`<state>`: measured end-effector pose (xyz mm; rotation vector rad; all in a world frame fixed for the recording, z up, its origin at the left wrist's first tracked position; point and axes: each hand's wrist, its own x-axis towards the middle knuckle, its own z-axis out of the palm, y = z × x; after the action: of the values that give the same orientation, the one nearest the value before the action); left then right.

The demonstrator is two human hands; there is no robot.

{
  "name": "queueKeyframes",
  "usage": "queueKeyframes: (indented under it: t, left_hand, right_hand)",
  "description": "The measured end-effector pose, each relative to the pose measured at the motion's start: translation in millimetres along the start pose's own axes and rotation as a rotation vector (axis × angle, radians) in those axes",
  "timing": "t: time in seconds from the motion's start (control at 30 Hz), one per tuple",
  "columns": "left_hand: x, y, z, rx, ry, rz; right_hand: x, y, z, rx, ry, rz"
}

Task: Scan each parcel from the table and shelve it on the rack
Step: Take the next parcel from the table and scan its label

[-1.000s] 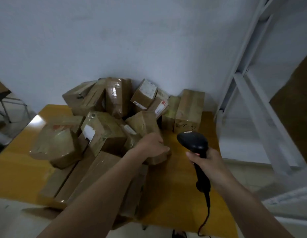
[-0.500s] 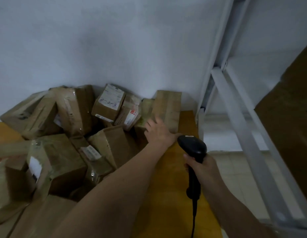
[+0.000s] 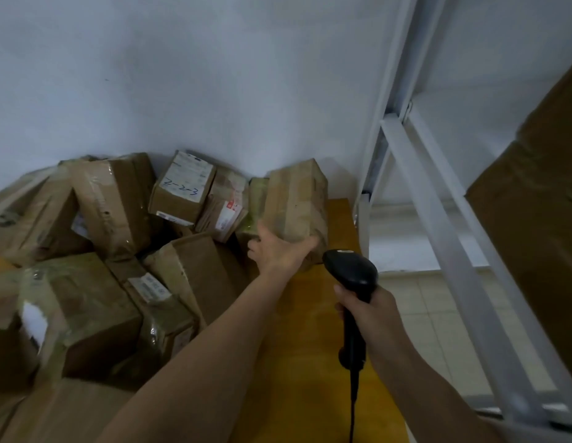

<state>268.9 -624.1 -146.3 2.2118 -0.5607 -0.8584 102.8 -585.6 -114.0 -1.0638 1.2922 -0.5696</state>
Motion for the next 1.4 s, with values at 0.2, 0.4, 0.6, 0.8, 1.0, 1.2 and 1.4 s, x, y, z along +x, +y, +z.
queueKeyframes:
  t: [0.2,0.4,0.6,0.8,1.0,1.2,1.4]
  left_hand:
    - [-49,-45,-27,-0.380,-0.219,-0.100]
    - [-114,-113,-30,-0.521,-0.404,-0.186]
    - [-153,-162,-35,-0.551,-0.530,-0.258]
    - [-170,-213,-42,-0.549,-0.572,-0.436]
    - [-171,-223,-47,-0.287,-0.554,-0.410]
    - [-163,-201,-38,0.127,-0.273,-0.099]
    - [-174,-186,-25,0.754,-0.084,0.391]
  right_hand:
    - [-22,-1,4,0.024,0.015,-0.031]
    - [-64,19,-3,-0.001,0.049,-0.044]
    - [-95,58,1,-0.019,0.092,0.032]
    - [-119,85,6,-0.029,0.120,0.084]
    - [-137,100,6,-0.030,0.095,0.123]
    - [-145,102,-1,-0.050,0.091,0.121]
    - [-146,101,-8,-0.075,0.055,0.090]
